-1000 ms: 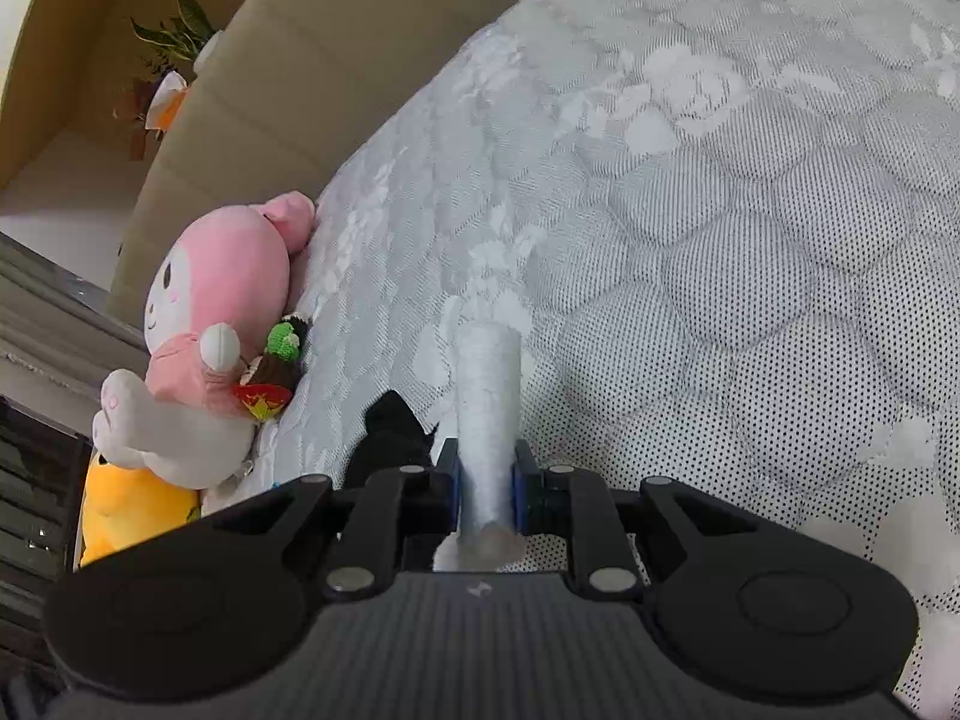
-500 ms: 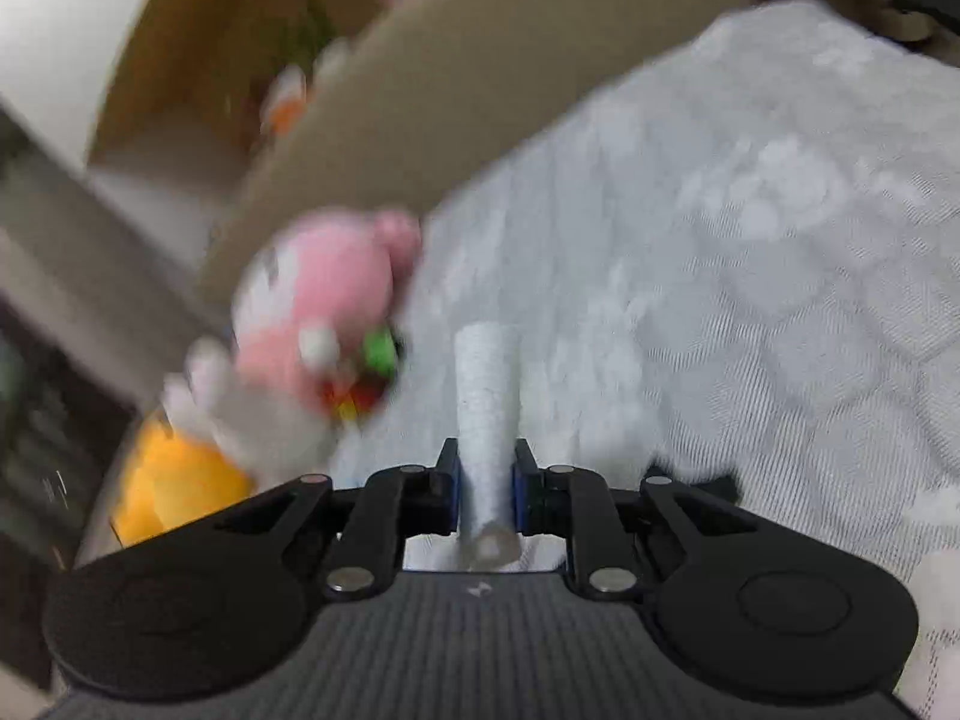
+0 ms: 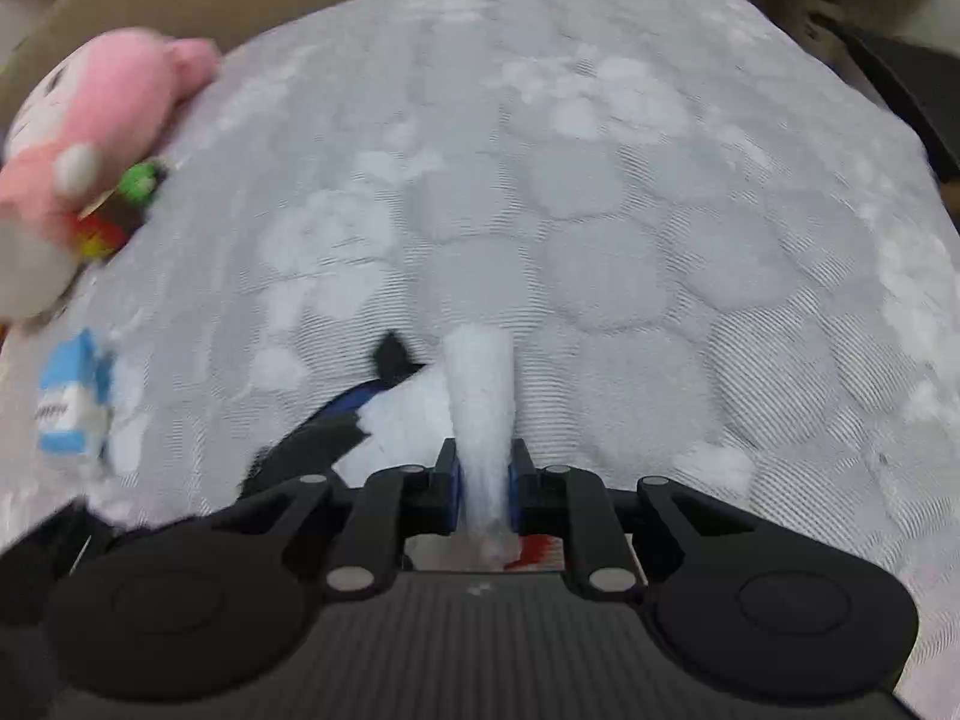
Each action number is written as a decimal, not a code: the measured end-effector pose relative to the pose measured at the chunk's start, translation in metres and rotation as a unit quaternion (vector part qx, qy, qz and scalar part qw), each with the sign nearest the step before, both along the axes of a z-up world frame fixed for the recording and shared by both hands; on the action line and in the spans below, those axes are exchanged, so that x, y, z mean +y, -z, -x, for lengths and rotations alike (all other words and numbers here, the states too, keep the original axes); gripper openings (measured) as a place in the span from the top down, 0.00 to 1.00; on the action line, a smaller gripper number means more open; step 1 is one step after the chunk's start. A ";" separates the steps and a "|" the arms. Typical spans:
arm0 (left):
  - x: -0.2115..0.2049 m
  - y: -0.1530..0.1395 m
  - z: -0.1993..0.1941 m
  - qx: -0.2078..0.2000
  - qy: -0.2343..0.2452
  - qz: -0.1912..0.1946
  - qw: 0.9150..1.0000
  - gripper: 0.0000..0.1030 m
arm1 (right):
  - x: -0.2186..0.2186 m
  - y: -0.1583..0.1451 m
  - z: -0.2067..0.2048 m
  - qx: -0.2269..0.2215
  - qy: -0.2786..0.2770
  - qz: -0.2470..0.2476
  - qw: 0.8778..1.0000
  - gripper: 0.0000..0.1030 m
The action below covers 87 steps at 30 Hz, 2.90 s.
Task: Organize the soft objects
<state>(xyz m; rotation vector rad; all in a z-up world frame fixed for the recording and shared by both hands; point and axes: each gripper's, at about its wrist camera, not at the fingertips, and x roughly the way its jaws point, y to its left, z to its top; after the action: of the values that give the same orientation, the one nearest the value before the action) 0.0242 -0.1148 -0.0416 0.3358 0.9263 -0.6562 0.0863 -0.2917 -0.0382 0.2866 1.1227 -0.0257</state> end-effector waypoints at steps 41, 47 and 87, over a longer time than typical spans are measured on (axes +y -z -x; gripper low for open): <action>0.062 0.001 -0.034 0.043 -0.155 -0.013 0.987 0.03 | 0.036 -0.015 0.001 -0.105 -0.021 -0.076 0.991 0.85; 0.057 0.003 -0.032 0.041 -0.147 -0.022 0.988 0.02 | 0.056 -0.020 -0.004 -0.123 -0.100 -0.171 0.972 0.84; 0.087 -0.010 -0.069 0.025 -0.162 0.025 0.986 0.27 | -0.001 -0.007 -0.009 -0.117 0.045 -0.165 0.978 0.83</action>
<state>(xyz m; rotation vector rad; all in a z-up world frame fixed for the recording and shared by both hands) 0.0929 -0.0275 -0.0314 0.1199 0.9841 -0.3889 0.0955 -0.2931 -0.0312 0.6216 0.8765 0.1131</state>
